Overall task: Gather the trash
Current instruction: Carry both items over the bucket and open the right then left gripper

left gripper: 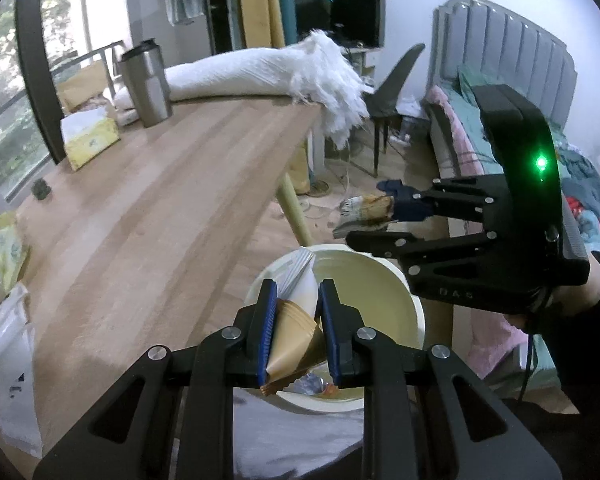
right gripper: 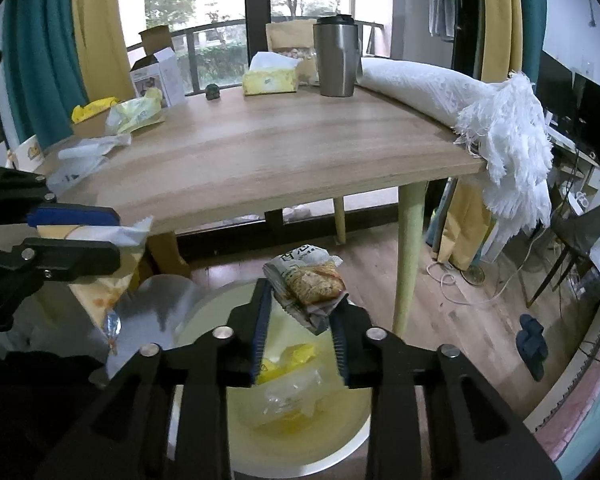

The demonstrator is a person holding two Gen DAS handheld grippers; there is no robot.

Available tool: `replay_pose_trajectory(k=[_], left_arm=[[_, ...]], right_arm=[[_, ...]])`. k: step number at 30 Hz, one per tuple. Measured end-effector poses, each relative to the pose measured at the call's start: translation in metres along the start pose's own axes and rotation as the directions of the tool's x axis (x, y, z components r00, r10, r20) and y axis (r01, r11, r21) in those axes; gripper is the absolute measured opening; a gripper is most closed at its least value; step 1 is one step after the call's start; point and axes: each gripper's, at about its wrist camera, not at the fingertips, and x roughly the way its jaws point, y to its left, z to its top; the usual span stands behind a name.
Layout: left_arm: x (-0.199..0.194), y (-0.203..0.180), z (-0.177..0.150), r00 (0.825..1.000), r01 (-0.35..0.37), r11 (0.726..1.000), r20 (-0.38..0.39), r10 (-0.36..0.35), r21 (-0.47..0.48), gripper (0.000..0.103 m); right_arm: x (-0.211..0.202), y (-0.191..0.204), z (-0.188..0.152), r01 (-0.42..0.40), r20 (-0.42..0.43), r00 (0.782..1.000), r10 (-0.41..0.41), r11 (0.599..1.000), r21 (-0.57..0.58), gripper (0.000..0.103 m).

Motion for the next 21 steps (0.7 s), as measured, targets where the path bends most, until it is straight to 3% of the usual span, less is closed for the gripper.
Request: replay_pose_trajectory(k=[8,21], left_arm=[[0.033,-0.016,0.002,0.997,0.014,0.999,-0.077,-0.011,0.032,0.024],[0.08,-0.029,0.007,0.979,0.063,0.998,-0.194,-0.06,0.011,0.027]], right_arm=[[0.005,-0.021,-0.016,0.009,-0.01,1.0,-0.009,1.0,0.025,0.058],[0.015,-0.06,-0.039,0.046,-0.06,0.997,-0.04,0.995,0.092,0.061]])
